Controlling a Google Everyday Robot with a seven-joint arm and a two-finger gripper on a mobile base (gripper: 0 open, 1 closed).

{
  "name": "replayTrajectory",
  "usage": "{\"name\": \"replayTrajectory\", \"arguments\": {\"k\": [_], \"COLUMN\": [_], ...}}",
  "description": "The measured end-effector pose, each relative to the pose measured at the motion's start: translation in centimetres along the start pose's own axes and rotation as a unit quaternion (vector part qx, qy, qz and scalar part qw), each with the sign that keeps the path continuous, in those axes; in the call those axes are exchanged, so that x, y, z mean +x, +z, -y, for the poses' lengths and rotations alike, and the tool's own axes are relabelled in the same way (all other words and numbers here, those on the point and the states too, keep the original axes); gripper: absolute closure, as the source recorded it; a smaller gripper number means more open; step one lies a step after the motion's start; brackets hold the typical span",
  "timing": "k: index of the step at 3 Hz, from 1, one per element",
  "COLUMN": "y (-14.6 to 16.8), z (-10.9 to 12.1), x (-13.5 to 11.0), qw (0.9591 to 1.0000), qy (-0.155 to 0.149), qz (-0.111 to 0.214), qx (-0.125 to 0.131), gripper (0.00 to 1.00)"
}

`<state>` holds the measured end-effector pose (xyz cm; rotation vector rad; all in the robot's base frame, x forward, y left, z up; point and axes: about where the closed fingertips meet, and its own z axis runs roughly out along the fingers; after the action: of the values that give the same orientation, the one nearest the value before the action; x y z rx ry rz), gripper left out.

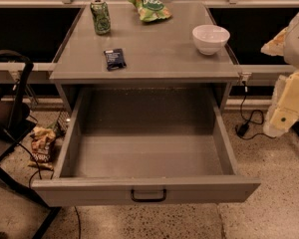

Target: Place rxbar blueberry into top drawer

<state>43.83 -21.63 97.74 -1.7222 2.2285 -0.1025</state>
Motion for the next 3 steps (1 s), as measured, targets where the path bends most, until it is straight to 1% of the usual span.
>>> {"name": "replayTrajectory", "arguments": {"k": [1, 2, 3], "y": [0.0, 1.7, 4.8], "z": [0.0, 1.2, 5.6], "x": [0.0, -0.8, -4.2], "qw": [1.0, 0.999, 0.9896], "qy": [0.0, 0.023, 0.086], "qz": [0.0, 0.037, 0.111], "qx": [0.0, 0.011, 0.032], "gripper": [0.0, 0.0, 0.0]}}
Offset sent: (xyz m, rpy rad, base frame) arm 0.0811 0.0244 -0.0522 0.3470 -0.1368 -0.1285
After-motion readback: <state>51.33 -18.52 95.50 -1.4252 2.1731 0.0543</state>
